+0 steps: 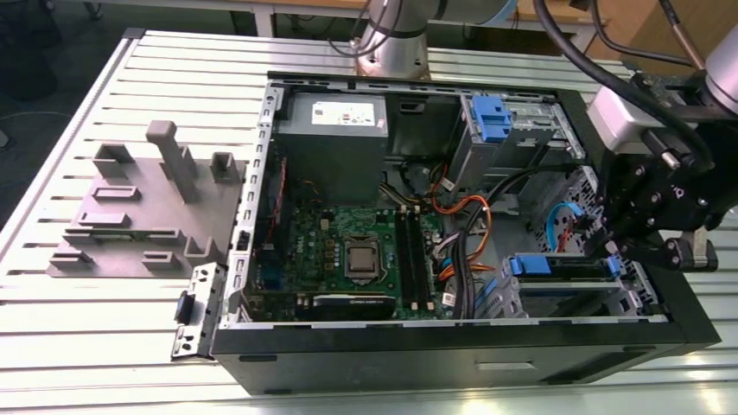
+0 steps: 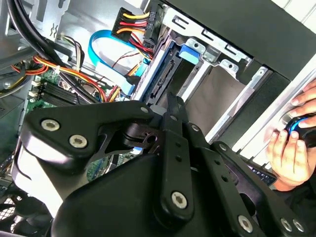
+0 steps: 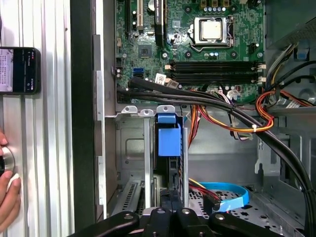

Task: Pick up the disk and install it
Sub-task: 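Insert the first disk wire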

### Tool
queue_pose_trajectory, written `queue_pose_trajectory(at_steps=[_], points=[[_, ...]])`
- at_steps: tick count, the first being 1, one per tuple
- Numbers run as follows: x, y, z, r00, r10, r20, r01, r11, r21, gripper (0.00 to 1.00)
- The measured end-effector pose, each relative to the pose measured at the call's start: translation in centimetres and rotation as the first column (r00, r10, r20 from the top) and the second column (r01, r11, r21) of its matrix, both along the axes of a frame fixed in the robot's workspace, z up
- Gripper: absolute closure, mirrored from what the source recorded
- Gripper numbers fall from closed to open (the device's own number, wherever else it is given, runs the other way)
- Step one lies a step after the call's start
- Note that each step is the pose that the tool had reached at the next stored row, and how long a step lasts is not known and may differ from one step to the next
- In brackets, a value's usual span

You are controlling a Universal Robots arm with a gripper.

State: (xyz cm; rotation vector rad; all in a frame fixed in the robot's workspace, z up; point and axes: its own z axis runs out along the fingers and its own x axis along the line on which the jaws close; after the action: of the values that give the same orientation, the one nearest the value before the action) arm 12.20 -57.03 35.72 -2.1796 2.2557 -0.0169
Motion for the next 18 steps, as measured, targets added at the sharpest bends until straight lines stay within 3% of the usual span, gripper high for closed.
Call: queue_pose_trajectory(at_steps=[5, 11, 18], points=[[0.02, 0.0, 0.8, 1.0, 0.0, 0.0, 0.0, 1.0, 0.0002, 0.89], [0.36, 0.12, 0.92, 1.0, 0.0, 0.0, 0.0, 1.0, 0.0001, 0.89], [1.86, 0.56, 0.91, 1.0, 0.0, -0.0031, 0.0, 1.0, 0.0001, 0.89]])
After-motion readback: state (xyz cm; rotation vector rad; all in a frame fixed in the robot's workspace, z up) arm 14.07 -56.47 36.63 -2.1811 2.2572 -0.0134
